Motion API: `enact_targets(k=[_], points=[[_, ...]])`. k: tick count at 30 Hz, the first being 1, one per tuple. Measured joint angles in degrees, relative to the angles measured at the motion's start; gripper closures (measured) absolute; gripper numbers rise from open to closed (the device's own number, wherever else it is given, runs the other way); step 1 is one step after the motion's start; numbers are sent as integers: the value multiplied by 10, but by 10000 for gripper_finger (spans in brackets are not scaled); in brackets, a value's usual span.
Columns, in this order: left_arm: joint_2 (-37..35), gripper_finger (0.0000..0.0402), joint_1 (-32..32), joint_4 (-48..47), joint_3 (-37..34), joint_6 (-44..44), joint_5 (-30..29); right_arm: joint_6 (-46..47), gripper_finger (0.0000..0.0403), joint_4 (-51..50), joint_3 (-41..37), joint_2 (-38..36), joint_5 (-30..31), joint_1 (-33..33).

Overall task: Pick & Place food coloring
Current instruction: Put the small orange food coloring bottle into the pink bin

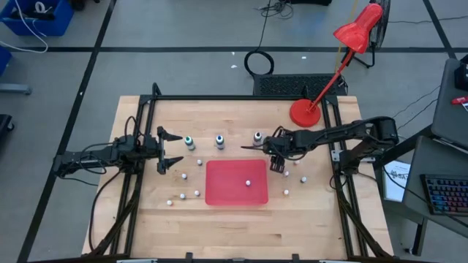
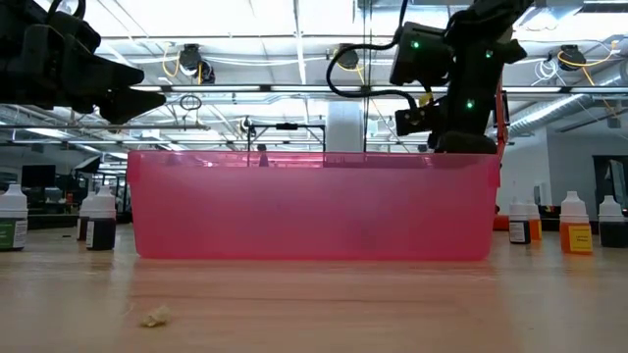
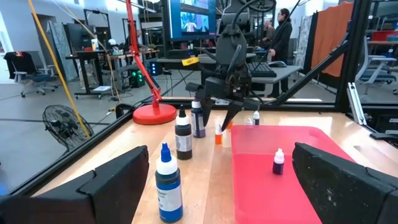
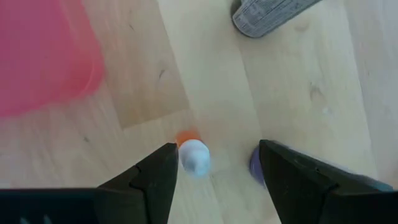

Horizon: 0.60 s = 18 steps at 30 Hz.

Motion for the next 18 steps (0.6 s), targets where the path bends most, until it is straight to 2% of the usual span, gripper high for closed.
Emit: enact_targets(k=[18], points=[[0, 9, 0, 0, 0, 0, 0, 9, 195, 11, -3, 1, -3, 17]])
